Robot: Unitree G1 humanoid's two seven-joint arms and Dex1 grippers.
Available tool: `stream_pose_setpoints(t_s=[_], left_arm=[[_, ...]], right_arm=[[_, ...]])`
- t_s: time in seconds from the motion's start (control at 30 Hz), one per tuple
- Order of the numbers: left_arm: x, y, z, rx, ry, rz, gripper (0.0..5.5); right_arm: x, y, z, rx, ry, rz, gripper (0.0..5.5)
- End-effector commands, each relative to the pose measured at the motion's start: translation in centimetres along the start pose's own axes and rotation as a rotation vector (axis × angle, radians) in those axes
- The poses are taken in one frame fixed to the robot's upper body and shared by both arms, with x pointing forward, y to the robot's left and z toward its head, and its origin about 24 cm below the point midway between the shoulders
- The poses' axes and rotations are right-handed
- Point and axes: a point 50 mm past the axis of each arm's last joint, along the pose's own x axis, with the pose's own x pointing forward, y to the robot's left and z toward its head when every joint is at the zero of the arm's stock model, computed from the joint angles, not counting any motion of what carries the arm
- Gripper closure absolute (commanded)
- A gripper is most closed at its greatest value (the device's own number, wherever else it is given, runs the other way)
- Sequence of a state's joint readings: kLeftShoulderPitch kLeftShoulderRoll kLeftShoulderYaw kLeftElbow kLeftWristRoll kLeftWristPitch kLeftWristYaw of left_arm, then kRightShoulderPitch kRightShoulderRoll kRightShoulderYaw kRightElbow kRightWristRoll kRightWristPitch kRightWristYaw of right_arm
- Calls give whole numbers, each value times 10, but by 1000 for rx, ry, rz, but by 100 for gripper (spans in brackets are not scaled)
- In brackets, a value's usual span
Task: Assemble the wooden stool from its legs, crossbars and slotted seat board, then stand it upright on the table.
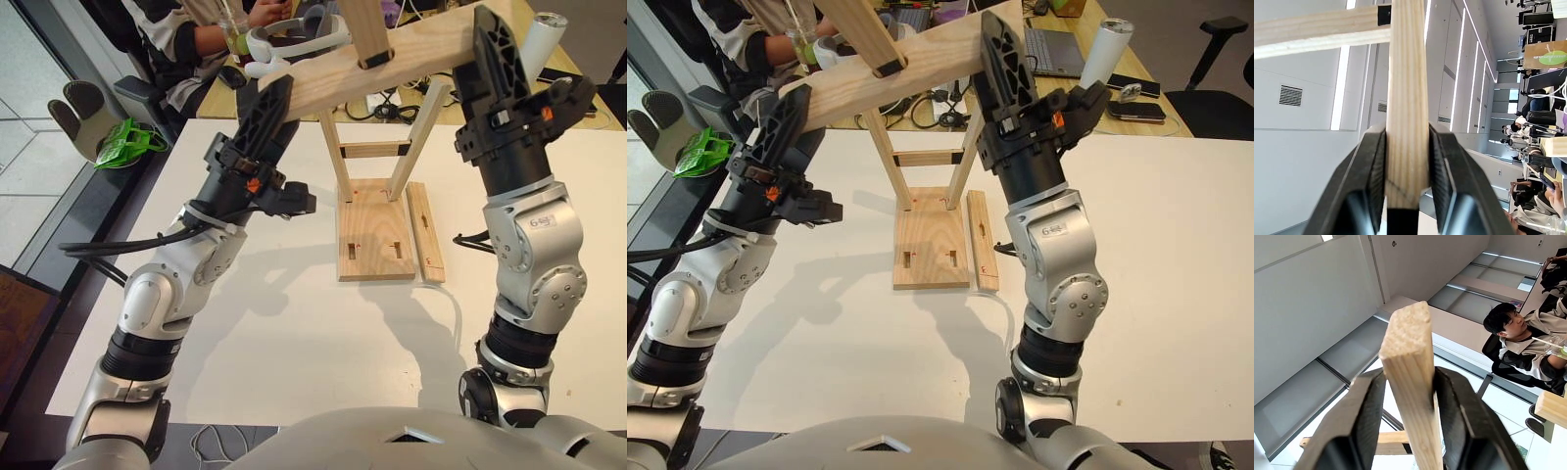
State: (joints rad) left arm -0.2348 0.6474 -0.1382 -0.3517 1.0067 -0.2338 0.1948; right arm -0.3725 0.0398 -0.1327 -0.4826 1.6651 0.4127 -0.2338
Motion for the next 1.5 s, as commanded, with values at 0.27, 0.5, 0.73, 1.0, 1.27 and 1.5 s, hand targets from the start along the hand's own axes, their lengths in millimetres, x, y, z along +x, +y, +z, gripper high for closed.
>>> stream_pose_setpoints(t_s=[0.27,0.5,0.73,1.0,1.27,1.5], left_arm=[[-1,0,-1,-28,-88,-52,410],[-11,-12,2,-217,-25,-174,325],[-32,-20,5,-430,93,-226,325],[-67,-25,-27,-721,568,-113,325],[-76,-20,-44,-866,825,19,325],[-71,-13,-54,-932,890,52,325]], right_arm=[[3,1,-1,5,-11,-10,443],[1,-6,-1,-17,-33,-66,445],[-1,-26,20,-162,-157,-258,446],[-14,-18,19,-620,12,-390,448],[-42,-14,25,-934,154,-582,448],[-55,-13,8,-1177,246,-694,448]])
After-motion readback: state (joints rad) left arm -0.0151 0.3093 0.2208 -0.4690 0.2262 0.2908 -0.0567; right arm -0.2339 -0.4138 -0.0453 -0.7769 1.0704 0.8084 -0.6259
